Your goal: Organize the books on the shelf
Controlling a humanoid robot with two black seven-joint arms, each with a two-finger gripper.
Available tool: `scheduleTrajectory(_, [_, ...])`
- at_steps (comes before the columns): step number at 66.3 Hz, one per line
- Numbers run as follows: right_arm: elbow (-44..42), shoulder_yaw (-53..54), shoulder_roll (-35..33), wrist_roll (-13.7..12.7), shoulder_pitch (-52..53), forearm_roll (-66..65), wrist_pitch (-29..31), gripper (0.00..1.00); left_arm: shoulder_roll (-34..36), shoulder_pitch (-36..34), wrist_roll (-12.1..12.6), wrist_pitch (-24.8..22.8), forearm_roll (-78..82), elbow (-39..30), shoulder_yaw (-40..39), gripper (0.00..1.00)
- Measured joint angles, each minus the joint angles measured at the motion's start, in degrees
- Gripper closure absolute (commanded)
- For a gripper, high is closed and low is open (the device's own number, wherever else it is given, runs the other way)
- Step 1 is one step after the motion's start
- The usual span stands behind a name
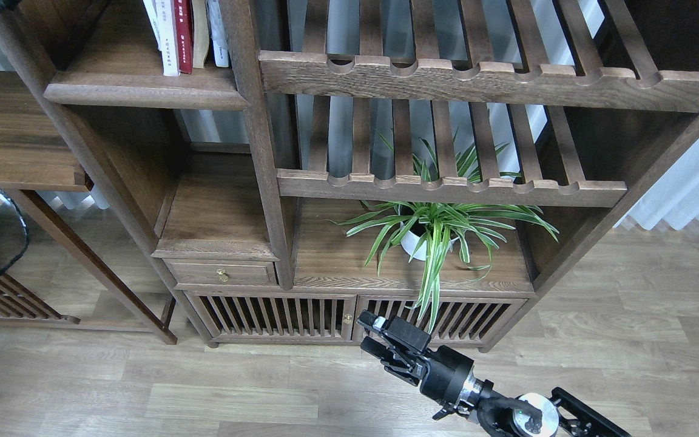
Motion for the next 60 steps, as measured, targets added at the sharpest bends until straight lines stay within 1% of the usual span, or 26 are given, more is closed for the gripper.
scheduleTrajectory(12, [0.0,-0.2,0.0,0.0,0.0,0.0,0.0,0.01,0.0,-0.4,0.0,0.0,0.0,0.3,0.1,0.94])
scheduleTrajectory(15, [0.0,-0.2,0.0,0.0,0.0,0.0,0.0,0.01,0.0,-0.5,0.0,0.0,0.0,0.4,0.1,0.90])
scheduleTrajectory(19, [0.0,-0.2,-0.1,0.0,0.0,0.0,0.0,0.01,0.0,-0.7,0.0,0.0,0.1,0.5,0.1,0.79])
scheduleTrajectory(21, [0.0,-0.2,-0.1,0.0,0.0,0.0,0.0,0.01,0.0,-0.7,0.0,0.0,0.1,0.6,0.1,0.76])
scheduleTrajectory(22, [0.0,-0.2,-0.1,0.0,0.0,0.0,0.0,0.01,0.0,-0.7,0.0,0.0,0.1,0.6,0.1,0.71])
scheduleTrajectory(24, [0.0,-0.2,-0.1,0.0,0.0,0.0,0.0,0.01,-0.1,-0.7,-0.1,0.0,0.2,0.6,0.1,0.66])
scheduleTrajectory(26, [0.0,-0.2,-0.1,0.0,0.0,0.0,0.0,0.01,-0.1,-0.7,-0.1,0.0,0.4,0.6,0.1,0.63])
scheduleTrajectory(31, [0.0,-0.3,-0.1,0.0,0.0,0.0,0.0,0.01,-0.1,-0.7,-0.2,0.0,0.8,0.6,0.4,0.62])
scheduleTrajectory(37, [0.0,-0.3,-0.1,0.0,0.0,0.0,0.0,0.01,-0.1,-0.7,-0.2,0.0,0.9,0.6,1.0,0.55])
scheduleTrajectory(45, [0.0,-0.4,-0.1,-0.1,0.0,0.0,0.0,0.01,-0.2,-0.7,-0.2,0.0,1.0,0.6,1.3,0.54])
scheduleTrajectory(60, [0.0,-0.4,-0.1,-0.1,0.0,0.0,0.0,0.01,-0.3,-1.2,0.0,0.0,1.0,0.6,1.4,0.44])
